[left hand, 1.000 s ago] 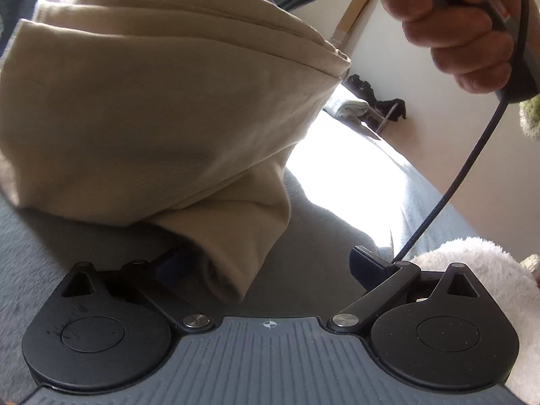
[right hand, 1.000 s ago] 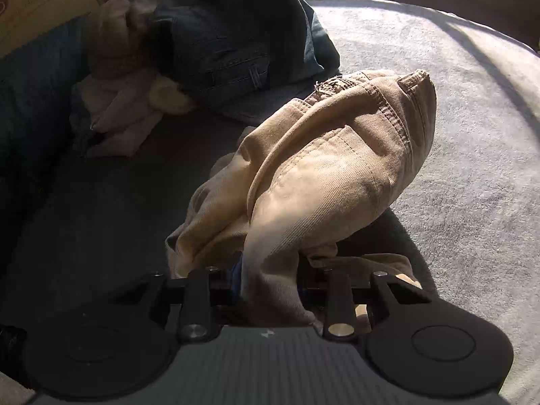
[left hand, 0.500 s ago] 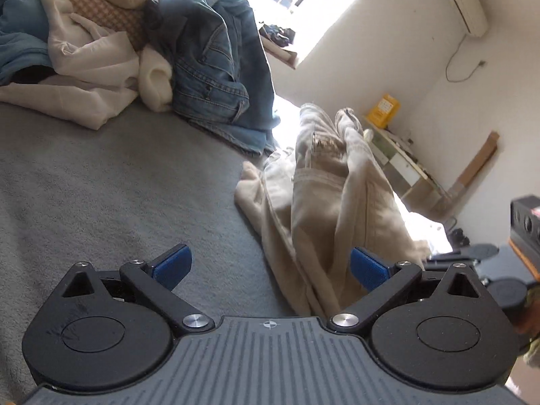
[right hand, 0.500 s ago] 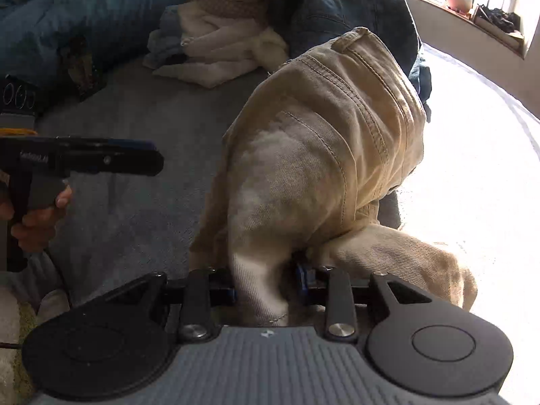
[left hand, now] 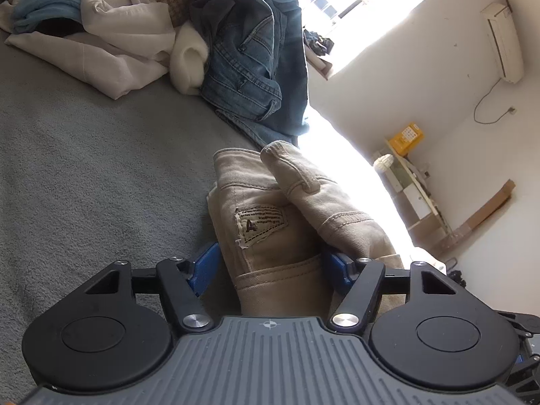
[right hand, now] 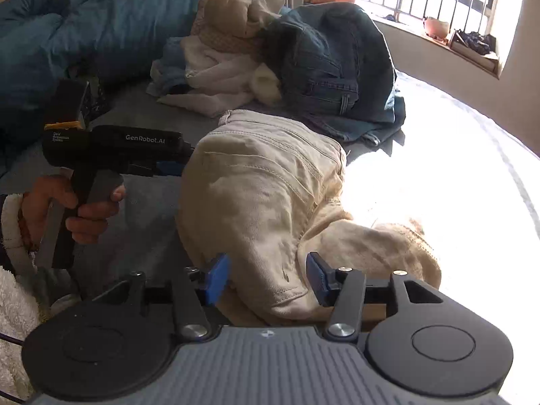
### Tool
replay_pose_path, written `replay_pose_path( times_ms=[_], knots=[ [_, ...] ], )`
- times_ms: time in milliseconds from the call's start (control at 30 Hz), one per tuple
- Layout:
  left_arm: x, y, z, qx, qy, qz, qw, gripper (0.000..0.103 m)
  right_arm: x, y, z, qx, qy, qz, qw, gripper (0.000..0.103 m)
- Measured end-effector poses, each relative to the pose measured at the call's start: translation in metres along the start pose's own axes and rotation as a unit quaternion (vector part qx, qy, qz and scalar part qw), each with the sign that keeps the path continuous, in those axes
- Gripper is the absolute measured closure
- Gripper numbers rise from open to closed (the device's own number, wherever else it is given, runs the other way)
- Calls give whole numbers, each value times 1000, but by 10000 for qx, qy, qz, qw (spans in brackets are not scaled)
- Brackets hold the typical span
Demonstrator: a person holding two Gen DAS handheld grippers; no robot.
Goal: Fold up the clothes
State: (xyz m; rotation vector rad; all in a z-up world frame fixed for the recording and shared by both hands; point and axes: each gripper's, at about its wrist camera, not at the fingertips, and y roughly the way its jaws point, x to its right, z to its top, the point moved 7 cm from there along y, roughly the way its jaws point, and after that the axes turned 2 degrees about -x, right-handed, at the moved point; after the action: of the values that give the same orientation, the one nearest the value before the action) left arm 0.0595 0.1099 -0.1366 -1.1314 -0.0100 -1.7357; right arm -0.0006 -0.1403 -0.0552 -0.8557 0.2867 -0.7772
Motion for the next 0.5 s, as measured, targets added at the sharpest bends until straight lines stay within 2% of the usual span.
replay_pose_path(
  times_ms=[33,100,167,200,233,267,300,333,367,400,500],
  knots=[
    [1,1,1,-22,-38,-58,10000,41,-8,7,5,53,-145,-10,9999,37],
    [3,2,2,-40,-58,-178,9998,42,-25,25,13,99,-445,-143,9989,20],
    [7,2,2,-34,-49,-296,9995,42,-38,46,18,59,-765,-440,9961,18],
    [9,2,2,-26,-42,-352,9994,42,-42,55,18,15,-891,-631,9940,20],
    [10,1,2,-17,-28,-377,9993,42,-42,61,18,4,-939,-770,9926,25],
    [10,1,2,-9,-15,-402,9992,42,-38,61,18,23,-779,-735,9942,41],
    [10,1,3,-14,-23,-431,9991,42,-34,61,19,42,-613,-698,9957,53],
    [10,0,3,-20,-32,-461,9989,42,-27,58,22,104,-236,-574,9980,59],
    [9,0,3,-25,-40,-490,9988,42,-17,55,25,186,132,-472,9986,70],
    [9,0,4,-30,-49,-518,9986,42,-9,51,26,247,376,-429,9981,76],
    [9,6,6,-34,-113,-538,9985,38,27,35,30,513,1507,-259,9869,83]
  ],
)
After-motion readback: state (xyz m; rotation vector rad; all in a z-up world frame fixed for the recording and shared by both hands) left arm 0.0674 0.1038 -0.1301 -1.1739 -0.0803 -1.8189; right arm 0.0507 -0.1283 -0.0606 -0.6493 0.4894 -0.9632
